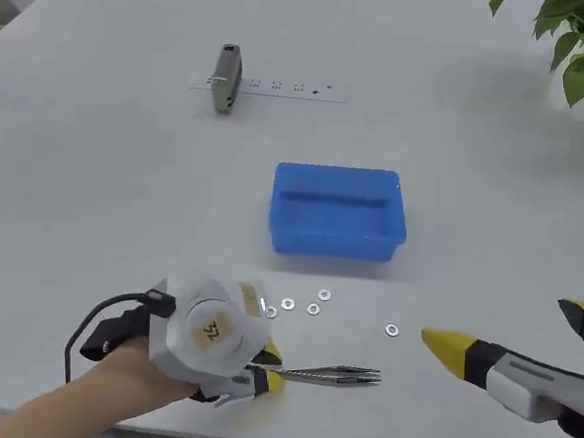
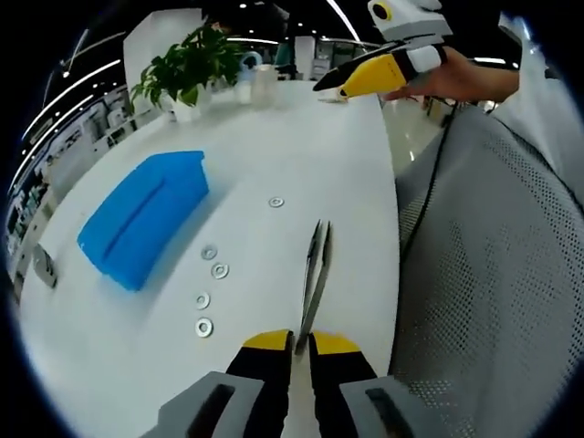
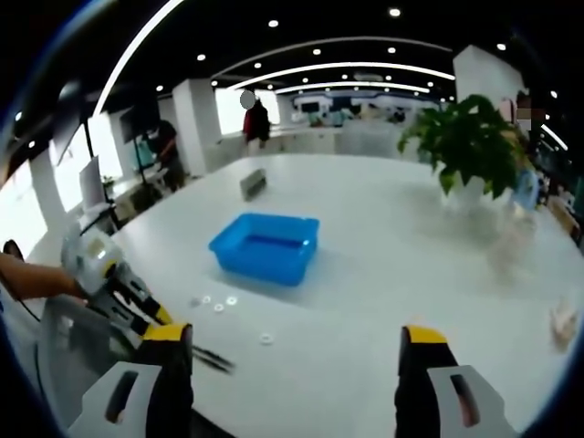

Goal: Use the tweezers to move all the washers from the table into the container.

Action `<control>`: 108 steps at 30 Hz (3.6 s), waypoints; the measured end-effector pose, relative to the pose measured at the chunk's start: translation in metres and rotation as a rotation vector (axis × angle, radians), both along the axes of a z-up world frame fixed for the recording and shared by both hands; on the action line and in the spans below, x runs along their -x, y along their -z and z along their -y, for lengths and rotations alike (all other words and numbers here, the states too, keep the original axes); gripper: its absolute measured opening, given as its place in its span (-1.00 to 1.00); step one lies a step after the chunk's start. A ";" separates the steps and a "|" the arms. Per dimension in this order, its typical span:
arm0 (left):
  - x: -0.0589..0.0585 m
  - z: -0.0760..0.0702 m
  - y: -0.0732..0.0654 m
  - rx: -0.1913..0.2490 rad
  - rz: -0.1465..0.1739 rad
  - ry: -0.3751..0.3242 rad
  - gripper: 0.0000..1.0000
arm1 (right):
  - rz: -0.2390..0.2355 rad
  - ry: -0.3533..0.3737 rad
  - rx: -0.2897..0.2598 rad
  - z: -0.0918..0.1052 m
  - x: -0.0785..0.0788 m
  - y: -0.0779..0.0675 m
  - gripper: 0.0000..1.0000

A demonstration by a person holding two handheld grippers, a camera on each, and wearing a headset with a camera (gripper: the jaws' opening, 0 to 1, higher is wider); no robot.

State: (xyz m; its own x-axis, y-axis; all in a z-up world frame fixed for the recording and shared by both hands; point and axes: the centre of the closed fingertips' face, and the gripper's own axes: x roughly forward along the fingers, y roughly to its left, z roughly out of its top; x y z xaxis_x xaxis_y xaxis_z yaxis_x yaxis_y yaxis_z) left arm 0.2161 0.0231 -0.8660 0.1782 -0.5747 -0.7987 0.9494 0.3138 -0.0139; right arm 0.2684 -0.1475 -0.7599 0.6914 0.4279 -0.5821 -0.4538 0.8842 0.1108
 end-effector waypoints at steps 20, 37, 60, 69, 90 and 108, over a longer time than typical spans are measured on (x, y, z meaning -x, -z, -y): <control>0.010 0.008 -0.058 0.086 0.067 -0.047 -1.00 | -0.020 -0.501 0.049 -0.081 0.039 0.001 -0.17; 0.013 0.023 -0.105 0.145 0.138 -0.096 -1.00 | -0.079 -0.915 0.181 -0.150 0.060 0.052 -0.54; 0.002 0.002 -0.130 0.247 0.243 -0.225 -0.78 | 0.036 -0.975 0.207 -0.182 0.054 0.027 -0.92; 0.005 0.003 -0.134 0.284 0.230 -0.243 -0.96 | 0.036 -1.000 0.228 -0.180 0.057 0.032 -0.92; -0.005 0.014 -0.137 0.306 0.234 -0.223 -0.81 | 0.049 -1.037 0.242 -0.189 0.054 0.028 -0.94; -0.013 0.010 -0.133 0.338 0.248 -0.252 -1.00 | 0.036 -1.034 0.256 -0.185 0.047 0.033 -0.93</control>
State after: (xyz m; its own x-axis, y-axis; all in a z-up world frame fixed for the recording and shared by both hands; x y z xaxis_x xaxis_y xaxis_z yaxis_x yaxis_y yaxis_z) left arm 0.2292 0.0127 -0.7330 0.5067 -0.7090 -0.4905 0.8320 0.5512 0.0628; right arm 0.2213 0.0376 -0.7926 0.0808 0.6848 -0.7242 -0.9967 0.0629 -0.0518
